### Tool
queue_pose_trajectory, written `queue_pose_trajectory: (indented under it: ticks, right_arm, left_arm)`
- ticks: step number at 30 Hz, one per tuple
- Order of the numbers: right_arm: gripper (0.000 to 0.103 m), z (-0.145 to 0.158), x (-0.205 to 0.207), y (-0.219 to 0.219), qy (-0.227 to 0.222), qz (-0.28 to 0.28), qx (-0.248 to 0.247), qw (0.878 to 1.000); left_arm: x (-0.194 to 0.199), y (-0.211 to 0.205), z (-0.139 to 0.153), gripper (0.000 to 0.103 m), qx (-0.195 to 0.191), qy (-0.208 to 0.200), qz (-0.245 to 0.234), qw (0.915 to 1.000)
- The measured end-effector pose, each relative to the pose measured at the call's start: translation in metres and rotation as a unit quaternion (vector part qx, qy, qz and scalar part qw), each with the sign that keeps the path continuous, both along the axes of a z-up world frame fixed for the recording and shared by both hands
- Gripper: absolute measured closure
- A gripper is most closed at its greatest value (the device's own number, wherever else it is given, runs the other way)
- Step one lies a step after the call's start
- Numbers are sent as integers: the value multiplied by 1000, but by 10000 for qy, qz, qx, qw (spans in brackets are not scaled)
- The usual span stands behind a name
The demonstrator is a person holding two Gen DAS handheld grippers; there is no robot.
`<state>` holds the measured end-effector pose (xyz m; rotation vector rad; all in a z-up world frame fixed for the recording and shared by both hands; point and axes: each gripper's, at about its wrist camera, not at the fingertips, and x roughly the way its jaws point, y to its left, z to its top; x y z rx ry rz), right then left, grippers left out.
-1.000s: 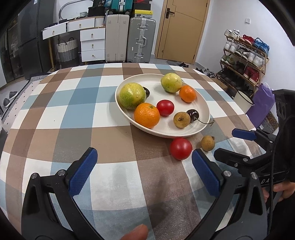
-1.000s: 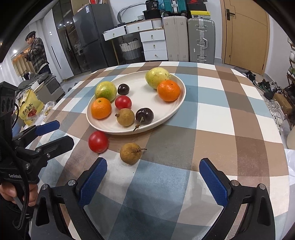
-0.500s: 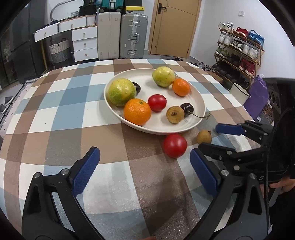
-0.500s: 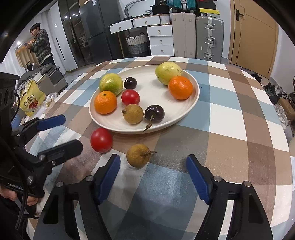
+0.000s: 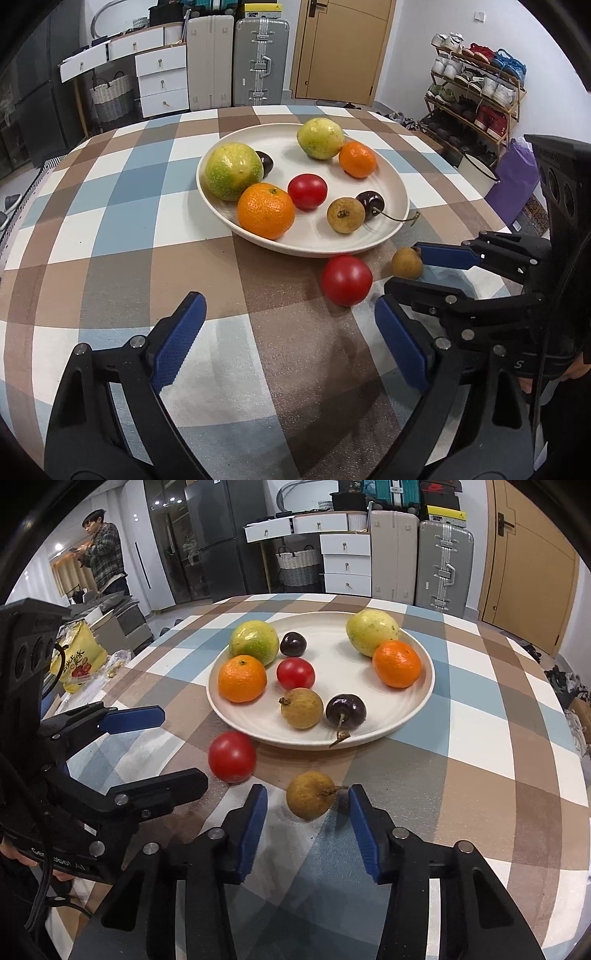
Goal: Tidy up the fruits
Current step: 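Grasp the small brown round fruit with the right tool, then grasp the last red tomato with the left tool while the right tool holds the brown fruit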
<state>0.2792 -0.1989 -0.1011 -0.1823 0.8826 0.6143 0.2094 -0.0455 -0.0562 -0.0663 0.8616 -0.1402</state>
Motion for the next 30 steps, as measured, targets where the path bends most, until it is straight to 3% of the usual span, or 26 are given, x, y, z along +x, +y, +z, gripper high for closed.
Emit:
queue_pose_trajectory:
  ticks: [3, 5, 18, 30]
  right_arm:
    - [74, 0, 1, -1, 4, -2, 18, 10000]
    - [77, 0, 2, -4, 34, 15, 83, 10000]
    - [77, 14, -1, -26, -109, -98, 686, 9975]
    - [77, 20, -10, -35, -233, -154, 851, 9960]
  left_arm:
    - [1, -1, -1, 10, 2, 21, -31, 10000]
    - [1, -2, -1, 10, -16, 23, -33, 10000]
    - [11, -10, -7, 12, -155, 174, -29, 9997]
    - [20, -27, -10, 31, -40, 257, -125, 9996]
